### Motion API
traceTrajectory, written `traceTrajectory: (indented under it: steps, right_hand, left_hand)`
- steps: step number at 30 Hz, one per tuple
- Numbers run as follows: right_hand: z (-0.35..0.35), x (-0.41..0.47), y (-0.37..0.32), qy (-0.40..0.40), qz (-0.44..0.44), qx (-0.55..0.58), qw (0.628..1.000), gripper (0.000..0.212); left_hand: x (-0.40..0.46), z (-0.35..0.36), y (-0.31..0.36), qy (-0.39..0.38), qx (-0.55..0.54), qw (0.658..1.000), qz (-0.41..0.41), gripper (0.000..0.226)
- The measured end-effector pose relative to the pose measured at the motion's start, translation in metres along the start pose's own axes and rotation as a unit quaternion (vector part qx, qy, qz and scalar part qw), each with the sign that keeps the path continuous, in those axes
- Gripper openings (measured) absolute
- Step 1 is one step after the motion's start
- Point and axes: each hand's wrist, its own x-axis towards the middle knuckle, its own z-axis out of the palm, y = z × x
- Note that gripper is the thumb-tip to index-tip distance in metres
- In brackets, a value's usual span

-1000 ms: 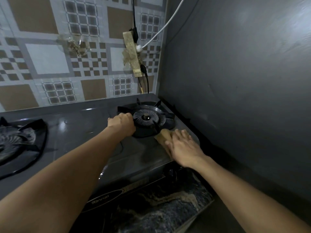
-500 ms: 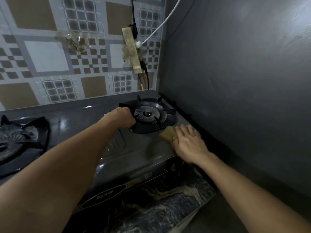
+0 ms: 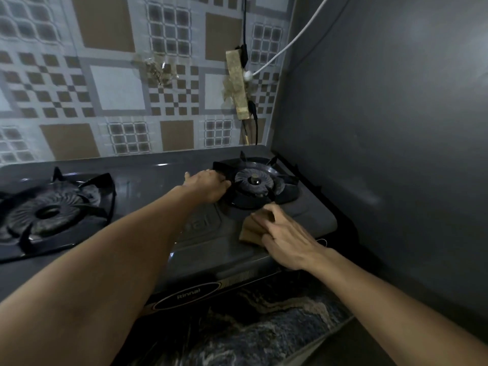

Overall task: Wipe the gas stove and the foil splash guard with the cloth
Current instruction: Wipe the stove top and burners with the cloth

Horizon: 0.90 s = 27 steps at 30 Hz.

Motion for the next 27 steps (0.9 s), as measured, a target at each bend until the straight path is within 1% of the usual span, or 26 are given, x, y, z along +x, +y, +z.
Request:
traceTrajectory:
  steps: [2,5,7,9,12,15,20,24,27]
  right_hand:
    - [-0.003,0.003,-0.008,0.005,-0.032,-0.025,0.999,0.055]
    - [0.003,0.015,-0.035,0.005,-0.117,-0.042,0.992,0.050]
    - [0.008,0.030,-0.049,0.005,-0.148,-0.034,0.988,0.052]
    - [0.005,0.039,-0.057,0.002,-0.159,-0.026,0.987,0.055]
    - [0.003,0.044,-0.058,-0.039,-0.140,-0.044,0.988,0.054]
    - [0.005,0.051,-0.067,-0.060,-0.132,-0.056,0.988,0.055]
    - [0.013,0.096,-0.088,-0.086,-0.107,-0.063,0.988,0.060]
    - [0.016,0.136,-0.099,-0.108,-0.057,-0.051,0.991,0.072]
    - [0.018,0.163,-0.106,-0.117,-0.023,-0.049,0.992,0.075]
  left_hand:
    - [-0.005,-0.006,-0.015,0.039,0.003,0.999,0.000,0.047]
    - [-0.009,-0.014,-0.040,0.050,0.027,0.997,-0.047,0.050]
    - [-0.015,-0.019,-0.057,0.060,0.032,0.995,-0.073,0.051]
    - [-0.021,-0.024,-0.074,0.072,0.030,0.993,-0.092,0.050]
    - [-0.030,-0.034,-0.100,0.085,0.079,0.985,-0.126,0.055]
    - [-0.036,-0.040,-0.121,0.083,0.114,0.980,-0.143,0.061]
    - [-0.045,-0.040,-0.147,0.081,0.132,0.972,-0.175,0.064]
    - [-0.053,-0.038,-0.161,0.093,0.121,0.972,-0.181,0.065]
    - [-0.057,-0.036,-0.168,0.115,0.108,0.967,-0.198,0.067]
